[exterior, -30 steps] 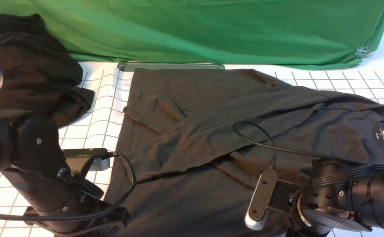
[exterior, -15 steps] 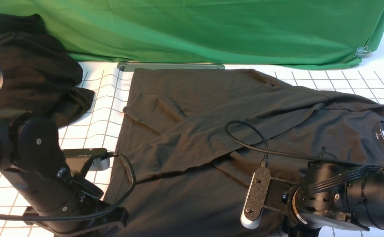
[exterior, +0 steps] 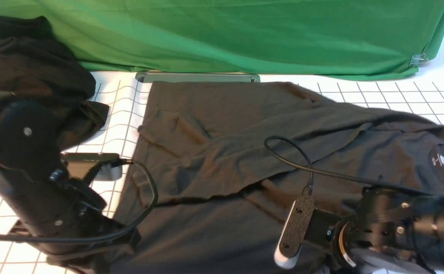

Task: Fold a long-sleeved shirt over a white checkered tablecloth.
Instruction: 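Fold the black garment in half by bringing its near edge over to the far edge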

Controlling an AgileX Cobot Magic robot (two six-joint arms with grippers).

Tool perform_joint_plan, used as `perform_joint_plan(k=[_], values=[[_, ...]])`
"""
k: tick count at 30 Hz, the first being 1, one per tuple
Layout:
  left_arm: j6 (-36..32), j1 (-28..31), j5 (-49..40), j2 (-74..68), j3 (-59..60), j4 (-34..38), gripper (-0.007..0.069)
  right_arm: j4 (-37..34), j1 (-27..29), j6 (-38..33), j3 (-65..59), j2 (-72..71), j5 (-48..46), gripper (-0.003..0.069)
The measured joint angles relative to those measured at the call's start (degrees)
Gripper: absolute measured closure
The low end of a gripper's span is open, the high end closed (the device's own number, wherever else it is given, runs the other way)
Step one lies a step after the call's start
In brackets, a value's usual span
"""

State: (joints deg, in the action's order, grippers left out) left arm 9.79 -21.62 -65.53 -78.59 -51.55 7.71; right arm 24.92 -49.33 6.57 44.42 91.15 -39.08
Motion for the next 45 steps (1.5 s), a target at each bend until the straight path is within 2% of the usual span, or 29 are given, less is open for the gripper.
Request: perform_joint_plan(k=[6, 7, 10, 14, 19, 21, 24, 29, 31, 34, 36, 39, 42, 43, 45], values=[[-0.62, 0.00, -3.36, 5.39, 1.19, 2.32, 0.0609, -14.16, -8.38, -0.13, -0.75, -4.62, -7.34, 0.0643], [-0.62, 0.00, -3.36, 5.63, 1.28, 2.56, 0.0609, -14.62, -8.74, -0.13, -0.83, -4.73, -7.50, 0.0643], [-1.10, 0.00, -3.67, 10.98, 3.56, 6.65, 0.0609, -19.81, -16.08, 2.32, -2.19, -5.37, -11.71, 0.0645], [-1.24, 0.00, -4.04, 15.53, 4.69, 6.98, 0.0609, -20.45, -20.04, 5.74, -2.40, -5.48, -13.56, 0.0645], [-1.24, 0.00, -4.29, 18.82, 3.37, 5.18, 0.0609, -20.51, -19.97, 7.29, -2.40, -6.28, -14.14, 0.0646], [-0.88, 0.00, -4.29, 18.80, 1.83, 3.94, 0.0609, -20.51, -18.67, 7.36, -2.34, -6.79, -14.14, 0.0646], [-0.35, 0.00, -1.69, 17.02, -1.05, 2.91, 0.0609, -20.71, -13.29, 7.24, -0.48, -7.65, -13.63, 0.0646], [0.32, 0.00, 8.95, 13.43, -2.72, 3.12, 0.0609, -20.71, -4.75, 3.65, 4.03, -7.65, -11.57, 0.0646], [0.66, 0.38, 13.43, 10.02, -3.87, 3.06, 0.0609, -20.61, 0.86, 1.27, 7.43, -7.45, -10.96, 0.0646], [0.72, 2.81, 20.85, 4.76, -6.18, 3.12, 0.0609, -20.56, 8.14, -1.63, 12.48, -6.05, -10.12, 0.0646], [0.71, 4.67, 24.06, 2.38, -7.47, 3.54, 0.0609, -20.56, 10.27, -2.17, 14.62, -4.81, -9.50, 0.0646], [0.48, 8.80, 26.87, -2.23, -10.56, 6.37, 0.0609, -20.41, 14.22, -2.85, 18.59, -1.43, -8.65, 0.0646], [-2.69, 12.25, 29.86, -7.62, -13.67, 11.81, 0.0609, -20.41, 16.98, -3.06, 22.32, 2.80, -7.64, 0.0646], [-5.75, 13.81, 31.69, -10.74, -15.71, 15.91, 0.0609, -20.41, 19.02, -3.08, 24.80, 6.06, -6.59, 0.0646], [-8.39, 14.45, 32.73, -13.40, -17.11, 19.32, 0.0609, -20.41, 20.14, -3.13, 26.66, 7.90, -5.97, 0.0646]])
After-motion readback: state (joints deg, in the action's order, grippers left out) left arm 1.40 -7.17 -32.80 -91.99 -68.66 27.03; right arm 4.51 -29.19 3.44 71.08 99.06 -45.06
